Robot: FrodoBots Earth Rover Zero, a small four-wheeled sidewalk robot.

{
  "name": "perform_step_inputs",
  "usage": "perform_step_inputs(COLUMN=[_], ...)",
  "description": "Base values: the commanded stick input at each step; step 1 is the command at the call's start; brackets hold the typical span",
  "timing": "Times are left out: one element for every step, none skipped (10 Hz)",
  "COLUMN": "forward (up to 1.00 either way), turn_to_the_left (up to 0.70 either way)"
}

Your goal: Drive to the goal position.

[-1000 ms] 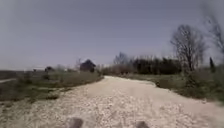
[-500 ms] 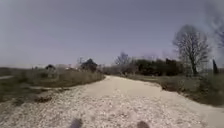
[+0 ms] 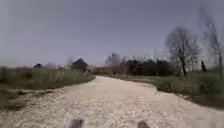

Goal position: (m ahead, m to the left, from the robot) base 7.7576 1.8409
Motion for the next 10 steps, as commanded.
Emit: perform_step_inputs(forward=[0.7, 0.7, 0.7, 0.7, 0.7, 0.7, 0.7, 0.7, 0.7, 0.7], turn_to_the_left=[0.0, -0.02, -0.24, -0.3, -0.33, -0.03, 0.0, 0.0, 0.0, 0.0])
